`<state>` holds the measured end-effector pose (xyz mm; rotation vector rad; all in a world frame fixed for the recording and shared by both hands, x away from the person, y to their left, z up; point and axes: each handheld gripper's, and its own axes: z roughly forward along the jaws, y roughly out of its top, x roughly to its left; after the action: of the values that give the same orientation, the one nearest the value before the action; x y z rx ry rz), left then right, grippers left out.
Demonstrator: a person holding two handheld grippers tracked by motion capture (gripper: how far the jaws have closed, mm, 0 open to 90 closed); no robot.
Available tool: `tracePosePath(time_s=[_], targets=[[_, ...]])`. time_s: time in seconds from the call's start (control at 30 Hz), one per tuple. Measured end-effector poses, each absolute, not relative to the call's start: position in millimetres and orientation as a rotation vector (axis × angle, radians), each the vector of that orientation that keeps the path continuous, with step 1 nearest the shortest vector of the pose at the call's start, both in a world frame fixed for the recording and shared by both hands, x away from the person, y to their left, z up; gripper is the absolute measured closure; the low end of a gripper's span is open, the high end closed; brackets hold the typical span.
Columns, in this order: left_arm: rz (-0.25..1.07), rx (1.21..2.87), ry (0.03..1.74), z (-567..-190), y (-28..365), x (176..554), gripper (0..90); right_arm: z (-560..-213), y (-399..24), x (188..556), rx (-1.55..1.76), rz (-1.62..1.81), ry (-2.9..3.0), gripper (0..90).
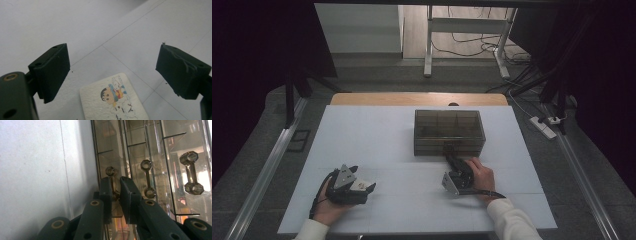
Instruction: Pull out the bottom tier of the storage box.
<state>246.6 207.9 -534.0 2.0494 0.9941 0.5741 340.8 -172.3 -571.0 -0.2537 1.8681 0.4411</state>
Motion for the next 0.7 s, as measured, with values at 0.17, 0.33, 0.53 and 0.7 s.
tracePosePath(time_s=[0.17, 0.33, 0.53, 0.7], targets=[[0.574, 2.049, 0.994, -534.0, 208.1, 246.5, 12.0, -571.5, -173.2, 340.6, -0.261, 0.455, 1.857, 79.4], [0.575, 2.048, 0.994, -534.0, 208.1, 246.4, 12.0, -571.0, -173.2, 339.0, -0.258, 0.435, 1.864, 79.5], [0.575, 2.048, 0.994, -533.9, 208.3, 246.4, 12.0, -570.8, -173.6, 337.5, -0.265, 0.429, 1.859, 79.6], [0.575, 2.049, 0.994, -533.9, 208.4, 246.3, 12.0, -570.5, -174.2, 336.4, -0.273, 0.432, 1.856, 79.6]])
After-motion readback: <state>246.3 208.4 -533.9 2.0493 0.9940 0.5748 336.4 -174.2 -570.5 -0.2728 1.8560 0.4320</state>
